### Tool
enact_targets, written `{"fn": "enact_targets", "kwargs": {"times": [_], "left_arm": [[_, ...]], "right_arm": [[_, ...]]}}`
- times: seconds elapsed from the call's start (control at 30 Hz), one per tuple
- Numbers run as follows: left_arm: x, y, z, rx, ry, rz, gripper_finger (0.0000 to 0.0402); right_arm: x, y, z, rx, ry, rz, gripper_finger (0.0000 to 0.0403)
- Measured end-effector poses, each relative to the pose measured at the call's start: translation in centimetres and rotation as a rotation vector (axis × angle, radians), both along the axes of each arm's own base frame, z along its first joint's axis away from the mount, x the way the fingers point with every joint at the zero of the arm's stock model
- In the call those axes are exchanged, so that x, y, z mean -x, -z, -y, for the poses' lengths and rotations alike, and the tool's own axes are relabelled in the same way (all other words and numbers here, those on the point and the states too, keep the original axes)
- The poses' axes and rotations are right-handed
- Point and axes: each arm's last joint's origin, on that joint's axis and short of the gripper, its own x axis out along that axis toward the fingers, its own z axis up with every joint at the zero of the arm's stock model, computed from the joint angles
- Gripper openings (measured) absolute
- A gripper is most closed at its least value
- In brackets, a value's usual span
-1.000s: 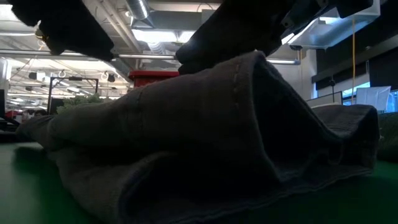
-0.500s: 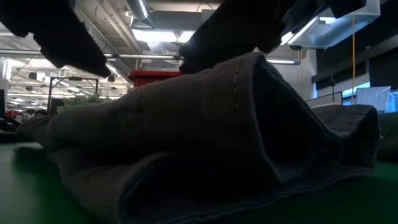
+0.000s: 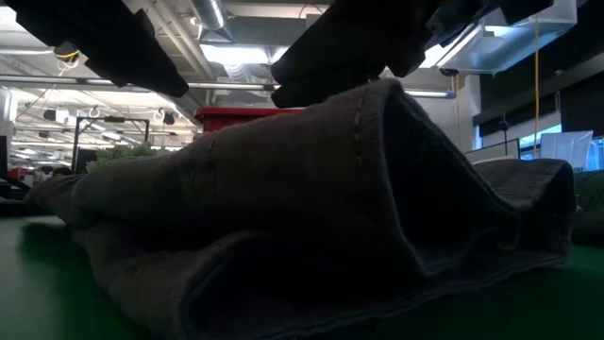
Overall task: Fold Laundry from Bin
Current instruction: Fold the gray short
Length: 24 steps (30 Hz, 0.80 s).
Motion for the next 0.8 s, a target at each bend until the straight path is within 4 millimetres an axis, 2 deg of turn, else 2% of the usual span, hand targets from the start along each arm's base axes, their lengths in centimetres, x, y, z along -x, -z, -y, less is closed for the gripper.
{"fn": "enact_targets", "kwargs": {"times": [0.27,0.43,0.63,0.8], "left_arm": [[-0.3,0.0,-0.2,-0.084,0.079,-0.019,0.0144],[-0.4,-0.1,-0.1,-0.062,0.096,-0.011,0.0144],[-0.3,-0.2,0.0,-0.136,0.162,-0.016,0.0144],[-0.4,0.1,0.1,-0.231,0.238,-0.037,0.0144]], "right_arm": [[-0.3,-0.3,1.0,0.057,0.007,0.014,0.0177],[-0.1,-1.8,1.9,0.229,-0.009,0.067,0.0177],[1.6,-4.0,2.5,0.527,0.048,0.058,0.0177],[3.4,-3.1,1.5,0.605,0.044,-0.083,0.0177]]}}
